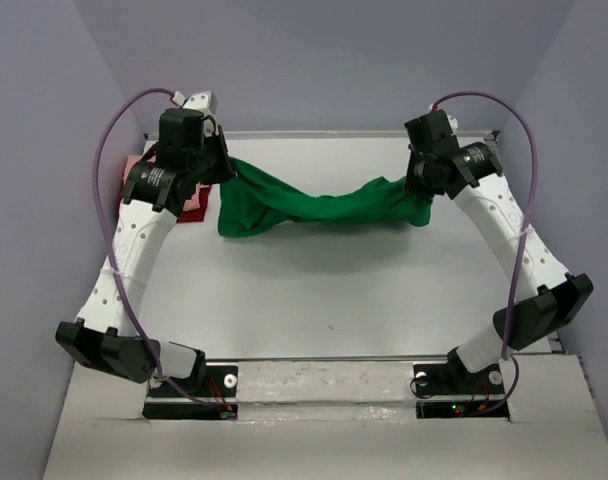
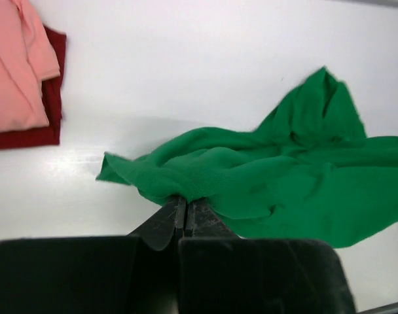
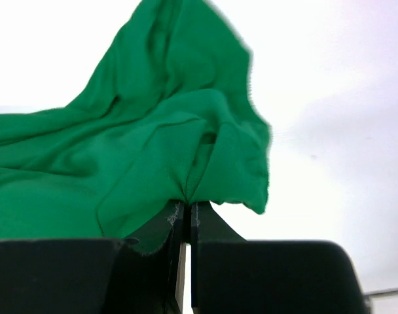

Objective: Fold and stack the t-shirts
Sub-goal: Flatten the tshirt out

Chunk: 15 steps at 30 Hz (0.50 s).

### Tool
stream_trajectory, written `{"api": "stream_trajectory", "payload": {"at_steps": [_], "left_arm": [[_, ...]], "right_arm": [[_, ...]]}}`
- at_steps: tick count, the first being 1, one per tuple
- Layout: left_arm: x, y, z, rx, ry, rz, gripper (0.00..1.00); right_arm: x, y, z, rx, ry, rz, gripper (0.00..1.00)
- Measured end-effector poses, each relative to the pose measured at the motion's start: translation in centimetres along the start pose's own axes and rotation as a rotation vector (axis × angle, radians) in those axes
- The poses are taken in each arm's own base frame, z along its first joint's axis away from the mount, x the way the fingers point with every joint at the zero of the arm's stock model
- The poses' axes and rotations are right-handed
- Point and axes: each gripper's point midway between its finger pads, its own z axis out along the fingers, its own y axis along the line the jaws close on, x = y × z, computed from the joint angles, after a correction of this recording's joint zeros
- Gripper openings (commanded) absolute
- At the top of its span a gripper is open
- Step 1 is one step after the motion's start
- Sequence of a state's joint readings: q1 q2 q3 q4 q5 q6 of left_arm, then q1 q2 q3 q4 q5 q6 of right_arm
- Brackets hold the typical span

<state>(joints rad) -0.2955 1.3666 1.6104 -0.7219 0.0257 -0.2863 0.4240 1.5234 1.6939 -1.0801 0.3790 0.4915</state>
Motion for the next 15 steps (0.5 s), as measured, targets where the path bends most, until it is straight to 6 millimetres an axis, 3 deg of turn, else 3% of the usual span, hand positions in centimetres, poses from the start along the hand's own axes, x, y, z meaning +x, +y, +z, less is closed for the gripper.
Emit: {"api": "stream_trajectory", "payload": {"at_steps": [2, 5, 7, 11, 15], "left_arm": [[-2.4, -0.8, -1.6, 0.023, -0.075, -0.002, 0.0], [-5.4, -1.8, -4.0, 0.058, -0.177, -0.004, 0.0], [-8.3, -2.7, -6.4, 0.084, -0.266, -0.01, 0.0], [-13.1, -3.9, -10.8, 0.116, -0.43, -0.029, 0.0], [-15.6, -4.8, -13.6, 0.15, -0.523, -0.052, 0.0]], "right_arm": [[-2.3, -0.6, -1.0, 0.027, -0.045, 0.004, 0.0], [-7.5, -1.3, -3.0, 0.054, -0.167, 0.034, 0.0], [-11.4, -1.8, -4.8, 0.06, -0.255, 0.056, 0.0], [-17.2, -3.1, -7.5, 0.042, -0.405, 0.103, 0.0], [-18.4, -4.9, -8.9, -0.006, -0.429, 0.131, 0.0]]}}
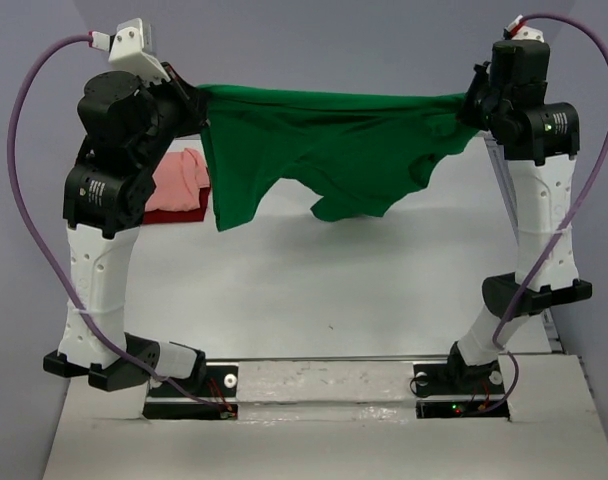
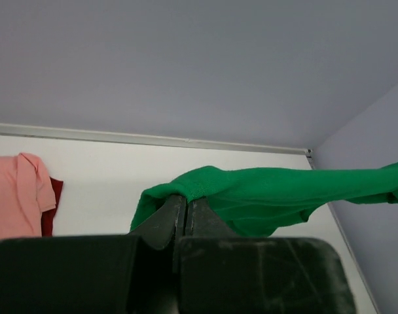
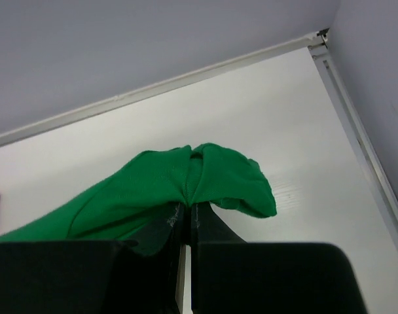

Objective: Fold and stack the t-shirts
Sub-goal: Flatten the tshirt out

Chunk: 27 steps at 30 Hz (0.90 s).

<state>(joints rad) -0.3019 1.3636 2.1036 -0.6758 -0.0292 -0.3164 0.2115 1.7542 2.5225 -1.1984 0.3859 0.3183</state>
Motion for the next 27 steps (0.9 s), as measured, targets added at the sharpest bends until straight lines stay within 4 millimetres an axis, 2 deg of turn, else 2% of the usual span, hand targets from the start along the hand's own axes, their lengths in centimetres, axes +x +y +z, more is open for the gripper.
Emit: {"api": "stream_trajectory", "payload": {"at_steps": [2, 5, 8, 10, 11, 12, 14, 16, 18, 22, 24, 25, 27], "left_arm": [[-0.2, -0.3, -0.4, 0.01, -0.007, -0.007, 0.0], [0.9, -0.1, -1.0, -0.003, 0.013, 0.001, 0.0], [2.1, 0.3, -2.7, -0.027, 0.032, 0.025, 0.0], [2.3, 0.4, -4.0, -0.023, 0.026, 0.032, 0.0], [2.5, 0.4, -5.3, -0.014, 0.022, 0.033, 0.0], [2.6, 0.4, -6.3, -0.007, 0.017, 0.032, 0.0], [3.2, 0.5, -6.7, -0.001, 0.028, 0.033, 0.0], [3.1, 0.3, -7.1, 0.01, 0.022, 0.031, 0.0], [3.0, -0.1, -6.3, 0.019, 0.025, 0.033, 0.0], [3.0, -1.3, -3.6, 0.026, 0.041, 0.041, 0.0], [4.8, -1.9, -1.9, 0.029, 0.088, 0.053, 0.0], [6.2, -2.0, -1.6, 0.03, 0.123, 0.061, 0.0], [7.7, -1.9, -1.9, 0.033, 0.161, 0.069, 0.0]], "right_arm": [[0.9, -0.1, -0.9, -0.038, 0.026, -0.01, 0.0], [2.9, -0.3, -2.7, -0.085, 0.073, -0.043, 0.0], [4.4, -1.4, -6.7, -0.131, 0.067, -0.076, 0.0], [4.3, -2.4, -9.3, -0.15, 0.034, -0.074, 0.0], [3.7, -3.1, -11.5, -0.167, -0.01, -0.064, 0.0], [3.4, -3.4, -12.4, -0.174, -0.032, -0.057, 0.0], [2.5, -4.0, -14.3, -0.191, -0.089, -0.045, 0.0], [2.0, -4.1, -14.8, -0.197, -0.114, -0.044, 0.0], [1.5, -3.4, -13.7, -0.187, -0.109, -0.06, 0.0], [0.8, 0.0, -8.5, -0.145, -0.068, -0.119, 0.0], [2.7, 2.0, -5.9, -0.126, -0.009, -0.185, 0.0], [3.6, 2.7, -5.3, -0.127, 0.015, -0.213, 0.0], [5.8, 3.4, -5.1, -0.128, 0.064, -0.268, 0.0]]}}
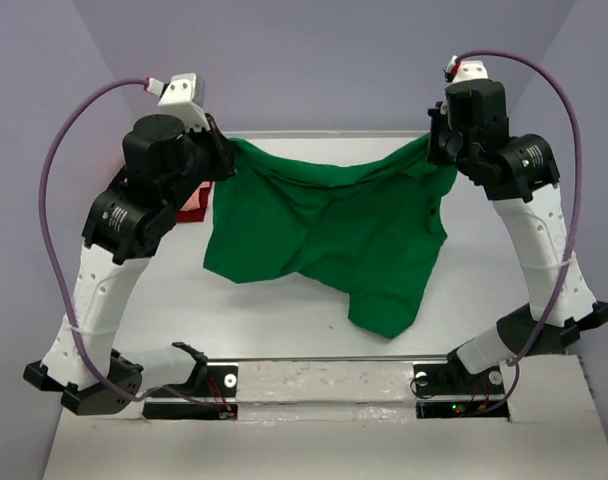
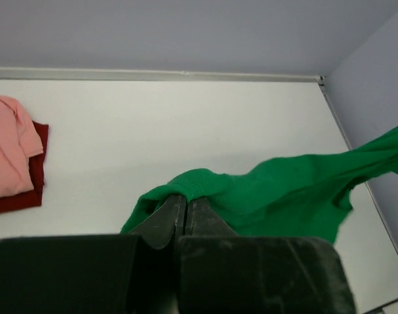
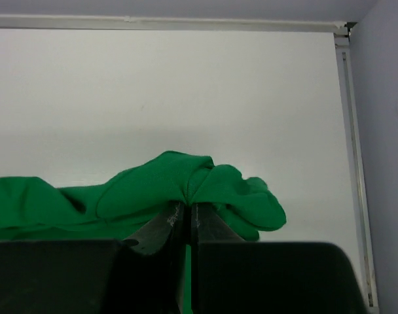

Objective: Fold and stack the t-shirts
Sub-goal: Flatten the tshirt out

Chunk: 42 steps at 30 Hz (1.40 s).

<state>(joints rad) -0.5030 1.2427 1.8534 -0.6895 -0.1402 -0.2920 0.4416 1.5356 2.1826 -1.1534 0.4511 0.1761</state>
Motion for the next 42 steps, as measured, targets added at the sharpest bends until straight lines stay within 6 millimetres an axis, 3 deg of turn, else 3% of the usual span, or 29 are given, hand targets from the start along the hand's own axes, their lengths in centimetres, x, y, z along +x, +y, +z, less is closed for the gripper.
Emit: {"api": "stream_trajectory", "payload": {"at_steps": [4, 8, 12, 14, 16, 19, 23, 27, 32, 37, 42], "left_arm": [[1.1, 0.8, -2.8, -0.004, 0.015, -0.012, 0.0], [0.1, 1.0, -3.7, -0.015, -0.023, -0.018, 0.0], [-2.6, 0.2, -3.5, -0.012, -0.078, -0.028, 0.0], [-3.3, -0.4, -3.0, -0.006, -0.091, -0.029, 0.0], [-2.3, -1.2, -2.7, 0.01, -0.061, -0.023, 0.0], [-0.6, -1.5, -3.9, 0.036, -0.029, -0.022, 0.0], [0.0, -0.4, -7.9, 0.055, -0.05, -0.054, 0.0], [-1.0, 0.3, -11.8, 0.093, -0.121, -0.091, 0.0], [-2.1, 0.6, -15.7, 0.151, -0.195, -0.128, 0.0], [-2.0, 0.5, -15.8, 0.158, -0.183, -0.125, 0.0], [-0.8, 0.9, -13.6, 0.101, -0.14, -0.111, 0.0]], "right_arm": [[1.1, -1.6, -2.4, 0.029, -0.007, -0.015, 0.0], [-1.0, -3.2, -4.7, 0.056, -0.09, 0.018, 0.0], [-3.2, -2.5, -4.1, 0.053, -0.131, 0.038, 0.0], [-2.9, -2.1, -3.4, 0.055, -0.115, 0.028, 0.0], [-2.2, -1.8, -3.0, 0.055, -0.092, 0.012, 0.0], [-0.7, -2.4, -3.8, 0.055, -0.07, -0.001, 0.0], [-0.1, -4.3, -7.4, 0.042, -0.103, 0.03, 0.0], [-0.8, -6.4, -12.5, -0.001, -0.197, 0.114, 0.0], [-0.5, -7.2, -16.3, -0.077, -0.242, 0.177, 0.0], [-0.2, -6.8, -17.2, -0.118, -0.223, 0.197, 0.0], [-0.2, -5.5, -14.7, -0.104, -0.162, 0.173, 0.0]]}}
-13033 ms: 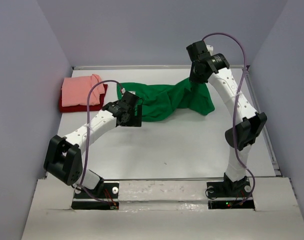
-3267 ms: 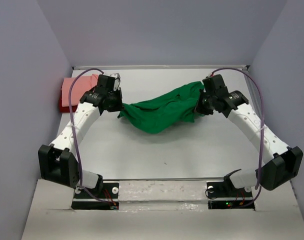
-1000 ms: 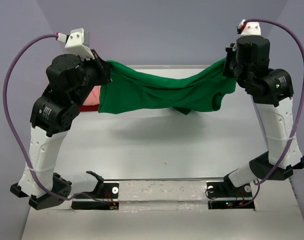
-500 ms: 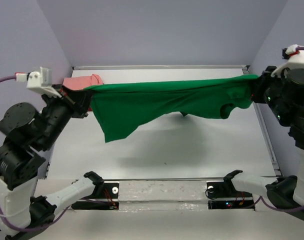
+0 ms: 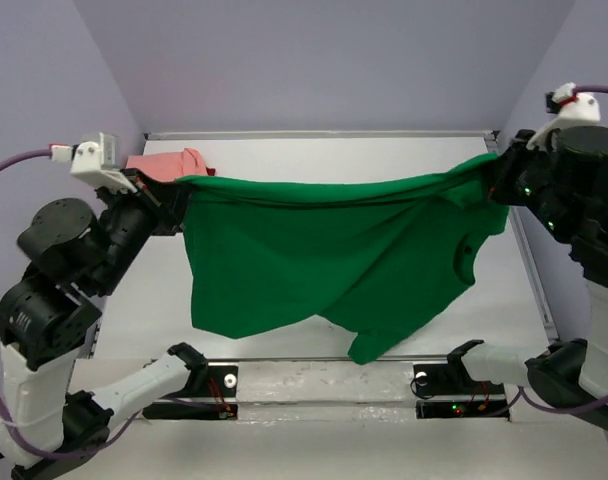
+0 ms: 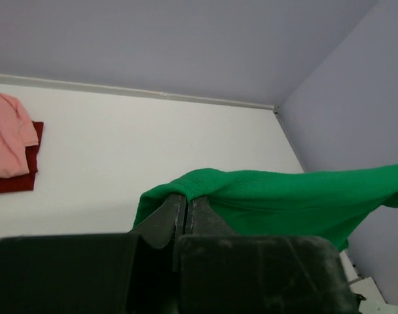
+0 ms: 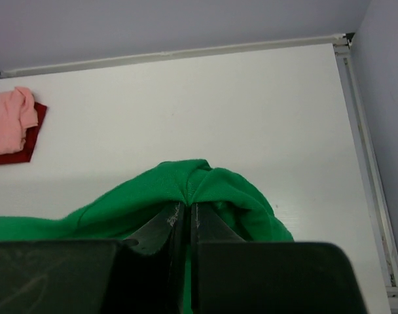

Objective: Fold and stack the t-shirts
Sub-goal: Flatten the tshirt out

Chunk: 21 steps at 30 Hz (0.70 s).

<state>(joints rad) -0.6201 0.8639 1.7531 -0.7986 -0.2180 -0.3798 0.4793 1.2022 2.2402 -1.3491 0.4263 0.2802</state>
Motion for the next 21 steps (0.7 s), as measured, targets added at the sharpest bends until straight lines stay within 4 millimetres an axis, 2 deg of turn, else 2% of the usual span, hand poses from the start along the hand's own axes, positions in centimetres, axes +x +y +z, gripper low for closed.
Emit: {"api": "stream_trajectory", "payload": {"at_steps": [2, 5, 6, 7, 9, 10, 12, 13, 15, 17, 20, 21], "left_arm": [[1.5, 0.7, 1.8, -0.051, 0.044, 0.018, 0.0], [4.6, 1.7, 6.1, -0.142, 0.145, 0.059, 0.0], [6.3, 2.4, 8.4, -0.19, 0.195, 0.079, 0.0], [7.7, 2.9, 10.1, -0.223, 0.235, 0.094, 0.0], [10.7, 4.0, 13.5, -0.271, 0.308, 0.113, 0.0], [13.4, 5.5, 15.9, -0.312, 0.376, 0.123, 0.0], [17.1, 8.3, 18.3, -0.369, 0.47, 0.122, 0.0], [18.9, 10.4, 19.5, -0.418, 0.52, 0.12, 0.0], [21.7, 14.0, 21.3, -0.492, 0.592, 0.11, 0.0], [23.3, 16.9, 22.8, -0.541, 0.626, 0.092, 0.0], [24.8, 19.6, 24.3, -0.581, 0.653, 0.072, 0.0], [25.2, 20.2, 24.9, -0.586, 0.659, 0.066, 0.0]], "right_arm": [[0.8, 0.9, 2.3, 0.014, 0.046, -0.026, 0.0], [2.9, 2.2, 6.7, 0.04, 0.132, -0.078, 0.0], [3.6, 2.7, 8.2, 0.048, 0.16, -0.096, 0.0], [4.7, 3.7, 11.1, 0.061, 0.204, -0.126, 0.0], [6.0, 4.9, 14.5, 0.067, 0.244, -0.158, 0.0], [7.9, 5.8, 18.1, 0.08, 0.297, -0.187, 0.0], [10.9, 6.3, 22.6, 0.097, 0.37, -0.227, 0.0], [12.7, 6.2, 25.0, 0.109, 0.414, -0.243, 0.0], [15.2, 5.1, 28.1, 0.138, 0.474, -0.262, 0.0], [17.2, 3.2, 31.2, 0.172, 0.528, -0.261, 0.0], [18.4, 0.4, 34.2, 0.212, 0.557, -0.241, 0.0], [18.5, -0.1, 34.6, 0.217, 0.561, -0.234, 0.0]]}}
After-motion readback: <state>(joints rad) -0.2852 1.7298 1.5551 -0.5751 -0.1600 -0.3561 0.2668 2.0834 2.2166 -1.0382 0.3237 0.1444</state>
